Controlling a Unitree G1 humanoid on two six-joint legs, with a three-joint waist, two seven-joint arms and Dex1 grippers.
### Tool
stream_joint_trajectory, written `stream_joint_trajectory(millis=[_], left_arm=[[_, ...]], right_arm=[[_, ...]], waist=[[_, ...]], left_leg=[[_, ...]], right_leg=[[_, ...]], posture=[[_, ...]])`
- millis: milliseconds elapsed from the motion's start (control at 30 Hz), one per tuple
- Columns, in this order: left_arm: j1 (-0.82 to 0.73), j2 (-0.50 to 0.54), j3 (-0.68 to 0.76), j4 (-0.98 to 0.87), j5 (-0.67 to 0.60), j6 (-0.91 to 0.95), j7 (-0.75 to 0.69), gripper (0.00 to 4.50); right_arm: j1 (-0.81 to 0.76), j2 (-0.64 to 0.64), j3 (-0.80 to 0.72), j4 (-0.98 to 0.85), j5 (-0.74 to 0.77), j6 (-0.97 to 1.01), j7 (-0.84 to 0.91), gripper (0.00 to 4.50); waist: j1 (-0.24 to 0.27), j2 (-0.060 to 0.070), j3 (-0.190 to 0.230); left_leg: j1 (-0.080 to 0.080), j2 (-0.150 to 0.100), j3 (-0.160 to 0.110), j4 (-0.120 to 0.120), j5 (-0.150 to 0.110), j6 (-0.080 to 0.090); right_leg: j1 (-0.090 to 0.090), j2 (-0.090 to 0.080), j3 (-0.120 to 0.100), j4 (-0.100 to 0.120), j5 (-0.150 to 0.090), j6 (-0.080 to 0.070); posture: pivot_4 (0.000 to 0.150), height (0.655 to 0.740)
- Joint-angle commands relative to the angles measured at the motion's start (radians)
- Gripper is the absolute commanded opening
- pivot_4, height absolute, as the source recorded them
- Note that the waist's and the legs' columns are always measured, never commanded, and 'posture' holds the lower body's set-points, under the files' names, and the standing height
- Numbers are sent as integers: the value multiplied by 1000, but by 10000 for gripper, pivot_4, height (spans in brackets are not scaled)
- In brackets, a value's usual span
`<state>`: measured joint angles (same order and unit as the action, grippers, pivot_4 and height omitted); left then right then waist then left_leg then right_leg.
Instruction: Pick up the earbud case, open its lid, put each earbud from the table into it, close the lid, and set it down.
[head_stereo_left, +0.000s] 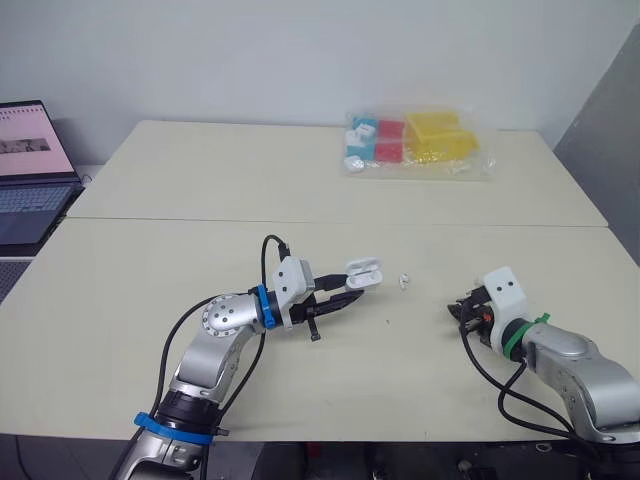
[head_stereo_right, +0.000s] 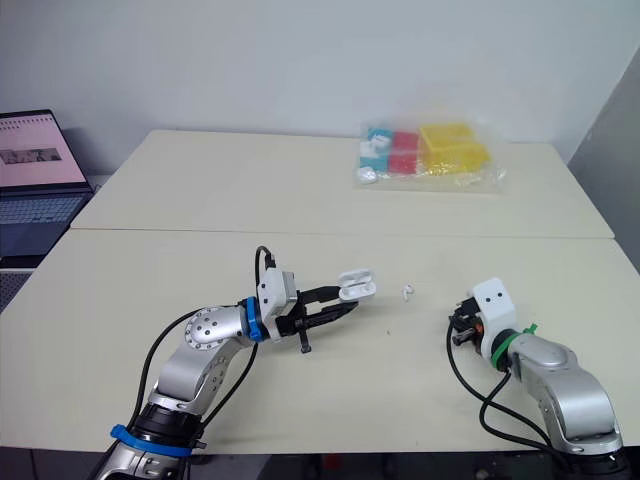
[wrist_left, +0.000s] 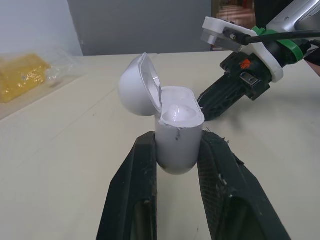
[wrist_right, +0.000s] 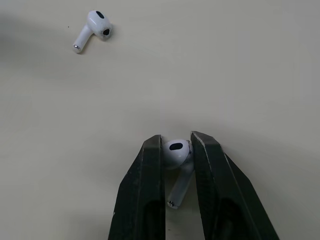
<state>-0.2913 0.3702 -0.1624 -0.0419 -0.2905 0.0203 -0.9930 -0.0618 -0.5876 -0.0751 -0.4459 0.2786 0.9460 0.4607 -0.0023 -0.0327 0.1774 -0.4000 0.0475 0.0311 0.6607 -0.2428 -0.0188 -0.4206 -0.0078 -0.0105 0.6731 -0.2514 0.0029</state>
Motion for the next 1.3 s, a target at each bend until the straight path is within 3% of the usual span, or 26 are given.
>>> stream_joint_trajectory(millis=[33,133,200,367,600,800,1200,1300], left_arm=[[1,6,-4,-32,-3,-5,2,7475],[8,10,-11,-40,-1,-7,-5,7475],[11,14,-17,-44,1,-9,-11,7475],[17,23,-14,-57,-2,-2,-2,7475],[49,41,-16,-93,-4,5,5,7475],[56,47,-17,-109,-3,16,12,7475],[83,56,-24,-142,-1,32,25,7475],[89,60,-23,-143,2,31,30,7475]], right_arm=[[-2,-75,36,9,5,-21,82,4224],[-36,-205,98,23,3,-126,255,4224],[-72,-363,153,62,-10,-297,492,4224],[-123,-595,262,234,-124,-676,823,4224],[-284,-574,365,447,-270,-857,925,4224],[-350,-527,411,509,-318,-878,995,4224],[-318,-544,328,495,-312,-903,991,43705],[-250,-601,234,385,-250,-794,989,44252]], waist=[[0,0,0],[0,1,1],[0,2,1],[0,3,3],[-4,3,3],[0,3,3],[4,3,2],[10,4,3]], left_leg=[[0,0,0,0,0,0],[-1,0,0,-1,0,0],[-1,0,0,-1,0,0],[-1,1,0,-3,0,0],[0,0,1,-7,0,0],[0,1,2,-8,0,0],[0,0,2,-8,0,0],[0,0,2,-8,0,0]], right_leg=[[0,0,0,0,0,0],[0,0,-1,-2,0,0],[0,0,0,-2,0,0],[1,1,-2,-8,0,0],[0,1,1,-10,0,0],[1,1,-1,-10,0,0],[1,1,-1,-10,0,0],[1,0,-1,-10,0,0]], posture=[[1500,7354],[1500,7354],[1500,7354],[1500,7354],[1500,7354],[1500,7354],[1500,7354],[1500,7354]])
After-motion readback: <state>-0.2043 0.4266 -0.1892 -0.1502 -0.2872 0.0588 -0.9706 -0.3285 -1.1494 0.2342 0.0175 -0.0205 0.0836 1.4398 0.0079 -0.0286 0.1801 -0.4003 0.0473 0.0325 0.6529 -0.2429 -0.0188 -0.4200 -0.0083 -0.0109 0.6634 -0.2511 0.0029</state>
